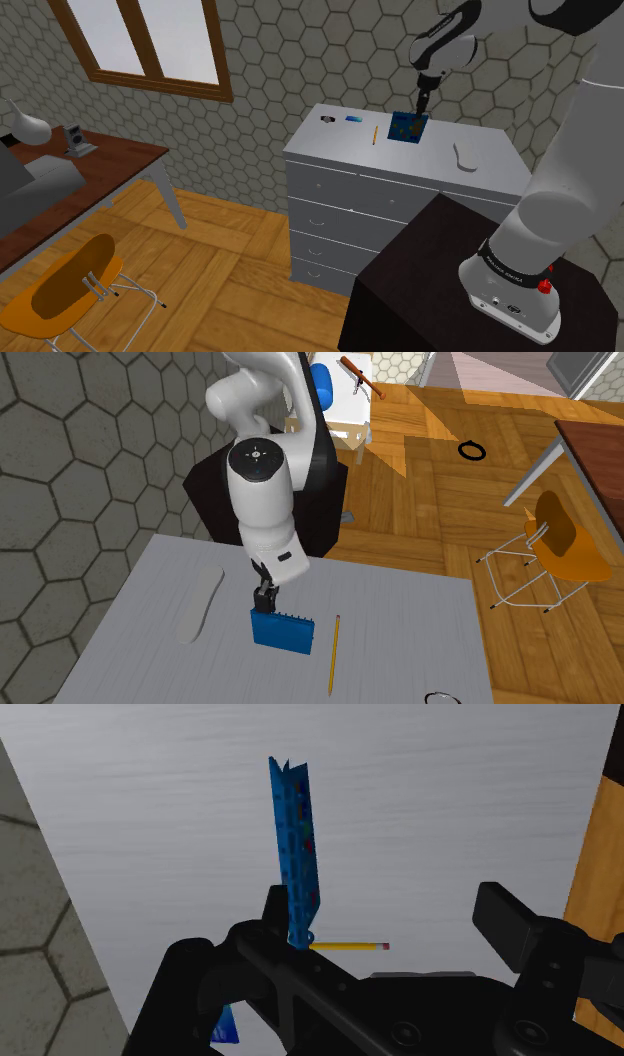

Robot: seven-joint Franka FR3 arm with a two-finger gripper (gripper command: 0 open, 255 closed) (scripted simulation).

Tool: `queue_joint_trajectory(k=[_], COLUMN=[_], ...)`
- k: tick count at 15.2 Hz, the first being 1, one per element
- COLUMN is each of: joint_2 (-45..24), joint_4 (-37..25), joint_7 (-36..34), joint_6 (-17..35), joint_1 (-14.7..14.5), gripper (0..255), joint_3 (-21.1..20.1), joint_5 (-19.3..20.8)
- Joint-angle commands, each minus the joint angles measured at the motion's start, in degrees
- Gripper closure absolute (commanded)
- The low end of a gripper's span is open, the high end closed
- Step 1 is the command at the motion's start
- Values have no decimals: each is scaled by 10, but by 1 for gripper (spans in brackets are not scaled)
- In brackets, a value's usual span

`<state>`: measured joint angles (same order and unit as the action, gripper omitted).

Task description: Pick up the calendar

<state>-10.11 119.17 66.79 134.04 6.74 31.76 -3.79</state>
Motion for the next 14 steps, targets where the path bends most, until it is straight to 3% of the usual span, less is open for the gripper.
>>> queue_joint_trajectory(k=[1, 3, 12, 13, 14], joint_2=[-48, -87, -121, -121, -120], joint_4=[-48, -90, -74, -74, -73], joint_7=[47, 82, 98, 97, 97], joint_6=[2, 3, 49, 49, 49], joint_1=[19, 40, 51, 51, 51], gripper=[0, 0, 0, 255, 255], joint_3=[-8, -21, -36, -36, -36], joint_5=[-43, -75, -100, -100, -100])
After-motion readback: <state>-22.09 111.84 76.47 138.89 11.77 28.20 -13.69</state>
